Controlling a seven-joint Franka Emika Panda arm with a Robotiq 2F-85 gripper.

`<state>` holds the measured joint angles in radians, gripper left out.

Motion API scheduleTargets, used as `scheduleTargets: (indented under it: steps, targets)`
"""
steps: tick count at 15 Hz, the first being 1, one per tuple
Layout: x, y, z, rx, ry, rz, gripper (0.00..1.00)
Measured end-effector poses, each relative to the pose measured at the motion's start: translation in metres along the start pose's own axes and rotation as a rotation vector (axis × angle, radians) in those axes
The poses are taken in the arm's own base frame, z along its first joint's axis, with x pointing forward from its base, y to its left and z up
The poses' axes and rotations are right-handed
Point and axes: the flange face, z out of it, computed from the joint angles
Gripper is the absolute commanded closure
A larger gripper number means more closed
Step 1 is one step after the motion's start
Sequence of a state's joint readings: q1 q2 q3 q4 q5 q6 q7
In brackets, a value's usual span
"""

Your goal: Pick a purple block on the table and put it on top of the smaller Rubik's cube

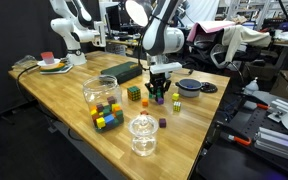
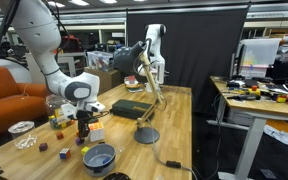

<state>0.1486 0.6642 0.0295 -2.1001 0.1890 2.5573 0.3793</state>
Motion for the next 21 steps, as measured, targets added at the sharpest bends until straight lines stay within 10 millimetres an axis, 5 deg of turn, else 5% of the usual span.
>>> scheduleTargets:
  steps: [9,16,21]
  targets:
    - [-0.002,-0.012,-0.046,0.03,0.063,-0.023,0.94]
    - [-0.018,-0.049,-0.112,0.037,0.187,-0.127,0.94]
    - [-0.024,-0.072,-0.133,0.044,0.235,-0.188,0.94]
